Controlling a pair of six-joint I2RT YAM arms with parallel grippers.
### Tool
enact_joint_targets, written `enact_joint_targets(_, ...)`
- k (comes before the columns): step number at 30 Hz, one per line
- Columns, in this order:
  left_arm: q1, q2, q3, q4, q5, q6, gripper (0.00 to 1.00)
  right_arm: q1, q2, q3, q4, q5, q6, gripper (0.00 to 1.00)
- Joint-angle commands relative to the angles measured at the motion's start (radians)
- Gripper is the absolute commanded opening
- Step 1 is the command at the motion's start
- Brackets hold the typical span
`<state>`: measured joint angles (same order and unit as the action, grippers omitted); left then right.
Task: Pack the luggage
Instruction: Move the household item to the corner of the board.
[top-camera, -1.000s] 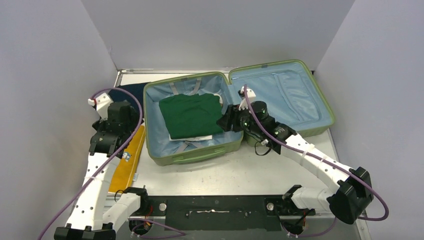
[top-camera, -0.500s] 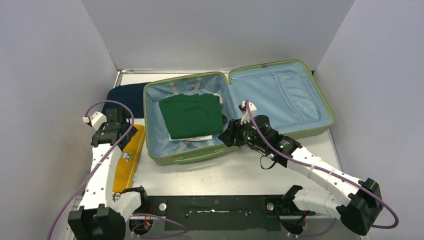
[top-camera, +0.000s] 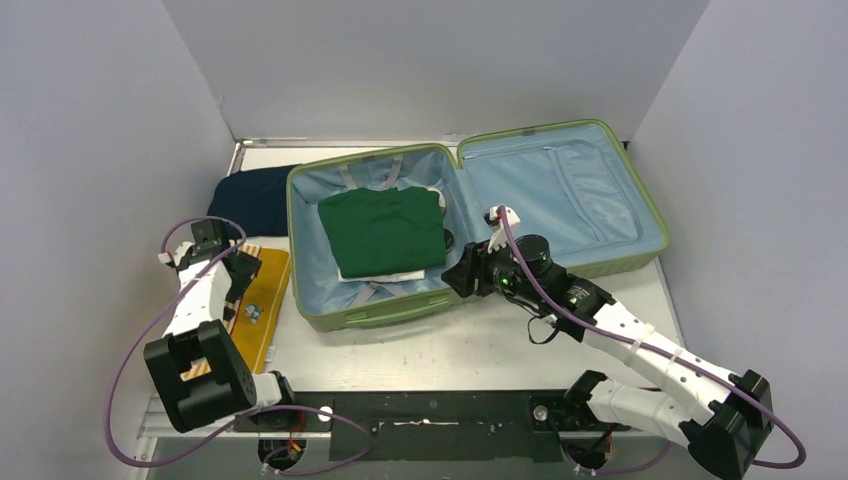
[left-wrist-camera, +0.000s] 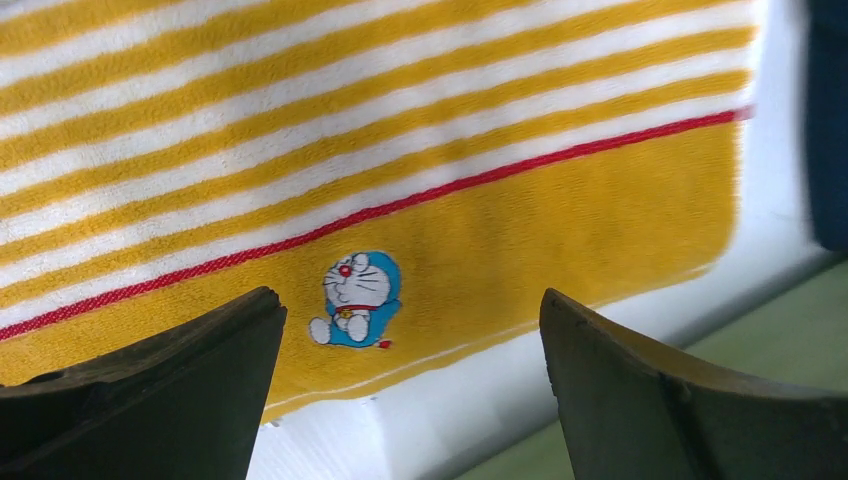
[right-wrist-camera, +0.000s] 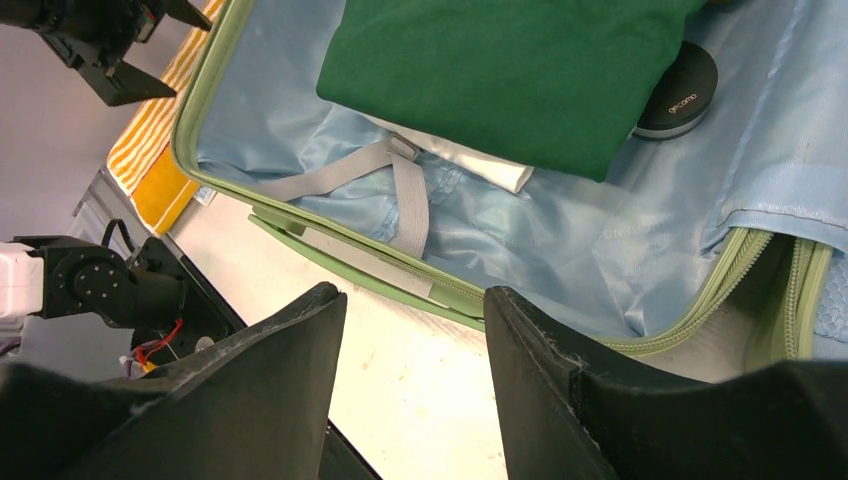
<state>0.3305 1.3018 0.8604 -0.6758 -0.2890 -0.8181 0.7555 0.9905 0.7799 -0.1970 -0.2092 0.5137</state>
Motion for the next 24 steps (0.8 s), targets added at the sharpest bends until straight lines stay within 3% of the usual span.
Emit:
enact_joint_targets(1,0.025,0.015,-0.018,0.061,0.045,0.03,0.97,0.007,-0.027,-0.009,0.006,0.012,-0.04,0.54)
enact_joint_targets(6,0.021,-0.019,-0.011,0.009,0.023,0.047,0.97,0.007,-0.015,-0.029,0.024,0.003,-0.052,0.54)
enact_joint_targets(11,0.01,-0.173,-0.055,-0.095,-0.029,0.017,0.97,0.006,0.009,-0.039,0.043,-0.021,-0.062,0.54)
enact_joint_targets(17,-0.005,-0.243,-0.016,-0.306,-0.225,-0.102,0.97,0.007,0.04,-0.035,0.045,-0.054,-0.07,0.54)
enact_joint_targets(20,0.033,-0.234,-0.008,-0.3,-0.255,-0.11,0.97,0.009,0.048,-0.029,0.042,-0.076,-0.067,0.54)
enact_joint_targets(24,0.156,-0.157,-0.02,-0.186,-0.133,-0.034,0.97,0.01,0.041,-0.034,0.037,-0.084,-0.061,0.54)
